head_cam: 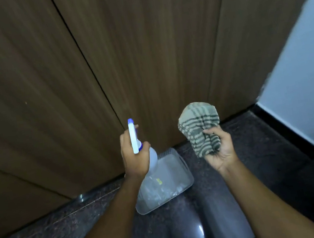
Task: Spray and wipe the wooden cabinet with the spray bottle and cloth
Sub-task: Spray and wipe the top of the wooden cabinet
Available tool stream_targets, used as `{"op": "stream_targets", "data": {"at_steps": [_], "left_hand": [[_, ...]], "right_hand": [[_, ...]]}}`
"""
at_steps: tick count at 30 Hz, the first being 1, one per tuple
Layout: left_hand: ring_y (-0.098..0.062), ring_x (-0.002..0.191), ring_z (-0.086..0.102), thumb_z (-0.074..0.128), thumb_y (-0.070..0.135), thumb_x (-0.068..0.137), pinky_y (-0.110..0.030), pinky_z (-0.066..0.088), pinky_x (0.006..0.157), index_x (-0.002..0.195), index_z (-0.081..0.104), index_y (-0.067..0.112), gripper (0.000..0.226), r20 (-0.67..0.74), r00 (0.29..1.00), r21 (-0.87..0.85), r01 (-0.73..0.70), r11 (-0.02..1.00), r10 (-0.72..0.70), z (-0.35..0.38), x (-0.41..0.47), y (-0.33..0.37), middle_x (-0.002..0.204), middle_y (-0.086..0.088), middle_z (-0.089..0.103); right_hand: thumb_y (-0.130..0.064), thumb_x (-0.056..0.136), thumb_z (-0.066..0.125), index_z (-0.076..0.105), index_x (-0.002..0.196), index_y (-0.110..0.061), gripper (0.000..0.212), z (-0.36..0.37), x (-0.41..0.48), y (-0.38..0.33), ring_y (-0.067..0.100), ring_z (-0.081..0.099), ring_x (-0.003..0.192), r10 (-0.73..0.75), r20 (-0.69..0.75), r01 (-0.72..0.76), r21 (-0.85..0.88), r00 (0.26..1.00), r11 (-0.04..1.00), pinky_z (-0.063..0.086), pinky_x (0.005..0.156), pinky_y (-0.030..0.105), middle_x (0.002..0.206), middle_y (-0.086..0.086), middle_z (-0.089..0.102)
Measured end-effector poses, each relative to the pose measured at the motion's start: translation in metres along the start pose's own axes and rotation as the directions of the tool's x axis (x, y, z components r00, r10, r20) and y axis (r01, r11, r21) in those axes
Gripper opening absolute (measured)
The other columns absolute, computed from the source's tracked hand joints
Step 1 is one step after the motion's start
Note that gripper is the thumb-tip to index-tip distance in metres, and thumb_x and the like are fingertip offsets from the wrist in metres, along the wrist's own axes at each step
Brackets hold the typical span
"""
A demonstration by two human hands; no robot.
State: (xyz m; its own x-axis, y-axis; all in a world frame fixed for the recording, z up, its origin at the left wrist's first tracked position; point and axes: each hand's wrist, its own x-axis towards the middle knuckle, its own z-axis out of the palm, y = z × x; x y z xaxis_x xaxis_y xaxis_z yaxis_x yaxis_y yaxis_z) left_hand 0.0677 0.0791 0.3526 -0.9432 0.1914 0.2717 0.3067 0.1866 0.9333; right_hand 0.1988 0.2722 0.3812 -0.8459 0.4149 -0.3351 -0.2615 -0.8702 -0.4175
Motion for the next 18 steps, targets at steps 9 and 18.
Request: {"op": "stream_targets", "data": {"at_steps": [9, 18], "left_hand": [[-0.037, 0.064, 0.06, 0.054, -0.006, 0.073, -0.047, 0.063, 0.062, 0.118, 0.064, 0.026, 0.056, 0.087, 0.994, -0.134, -0.051, 0.99, 0.063, 0.034, -0.035, 0.172, 0.097, 0.001, 0.06], [-0.008, 0.061, 0.06, 0.056, -0.009, 0.073, -0.035, 0.06, 0.058, 0.109, 0.062, 0.056, 0.075, 0.339, 0.921, -0.223, -0.117, 0.968, 0.189, 0.129, -0.092, 0.262, 0.111, 0.001, 0.069]], "right_hand": [[-0.002, 0.088, 0.023, 0.04, 0.119, -0.007, 0.036, 0.054, -0.113, -0.107, 0.013, 0.048, 0.032, -0.037, -0.024, 0.037, -0.018, 0.999, 0.999, 0.034, 0.029, 0.016, 0.054, 0.003, 0.053], [-0.009, 0.063, 0.047, 0.058, 0.116, 0.006, 0.057, 0.013, -0.228, -0.208, 0.033, 0.057, 0.086, -0.308, -0.202, 0.32, 0.031, 0.93, 0.947, 0.047, 0.077, 0.034, 0.109, 0.022, 0.056]]}}
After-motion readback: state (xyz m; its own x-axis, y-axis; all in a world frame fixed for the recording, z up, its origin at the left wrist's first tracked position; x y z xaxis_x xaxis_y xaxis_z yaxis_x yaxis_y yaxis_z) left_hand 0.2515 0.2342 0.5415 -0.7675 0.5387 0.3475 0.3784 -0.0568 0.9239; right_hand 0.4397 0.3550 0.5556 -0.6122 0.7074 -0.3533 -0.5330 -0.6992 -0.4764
